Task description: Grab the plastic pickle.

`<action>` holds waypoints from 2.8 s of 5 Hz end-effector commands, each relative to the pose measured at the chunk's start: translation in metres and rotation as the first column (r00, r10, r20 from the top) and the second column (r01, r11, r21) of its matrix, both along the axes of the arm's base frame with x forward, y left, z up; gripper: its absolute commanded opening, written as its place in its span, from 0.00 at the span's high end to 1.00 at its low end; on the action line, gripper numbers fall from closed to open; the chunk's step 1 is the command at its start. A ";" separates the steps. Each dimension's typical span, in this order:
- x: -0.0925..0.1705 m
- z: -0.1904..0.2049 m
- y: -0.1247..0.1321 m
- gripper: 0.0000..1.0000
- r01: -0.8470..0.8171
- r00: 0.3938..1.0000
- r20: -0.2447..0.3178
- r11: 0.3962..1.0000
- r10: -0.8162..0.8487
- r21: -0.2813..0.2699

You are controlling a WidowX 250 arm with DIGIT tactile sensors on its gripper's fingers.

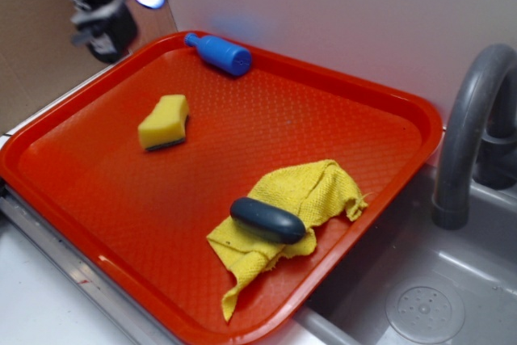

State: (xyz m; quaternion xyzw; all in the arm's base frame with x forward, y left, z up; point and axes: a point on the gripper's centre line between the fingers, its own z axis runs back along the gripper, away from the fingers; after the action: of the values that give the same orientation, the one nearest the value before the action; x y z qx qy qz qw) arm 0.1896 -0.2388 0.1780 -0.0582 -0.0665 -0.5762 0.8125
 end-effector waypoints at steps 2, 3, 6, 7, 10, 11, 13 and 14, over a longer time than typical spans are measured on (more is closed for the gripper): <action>-0.062 -0.040 -0.035 0.00 0.372 0.927 -0.093 0.924 -0.364 0.087; -0.068 -0.064 -0.047 0.00 0.405 0.914 -0.130 0.878 -0.384 0.255; -0.060 -0.090 -0.082 0.00 0.419 0.908 -0.166 0.859 -0.386 0.294; -0.056 -0.096 -0.082 0.00 0.378 0.924 -0.176 0.879 -0.339 0.290; -0.055 -0.084 -0.082 1.00 0.264 0.964 -0.129 0.902 -0.233 0.341; -0.045 -0.067 -0.077 1.00 0.150 0.988 -0.091 0.939 -0.127 0.311; -0.022 -0.015 -0.027 1.00 -0.305 0.942 -0.068 0.921 0.330 0.241; -0.020 0.009 0.022 1.00 -0.529 0.833 -0.120 0.841 0.540 0.109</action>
State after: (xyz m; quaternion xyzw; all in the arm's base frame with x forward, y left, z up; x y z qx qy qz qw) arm 0.2055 -0.2097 0.1690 -0.0332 0.0323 -0.3208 0.9460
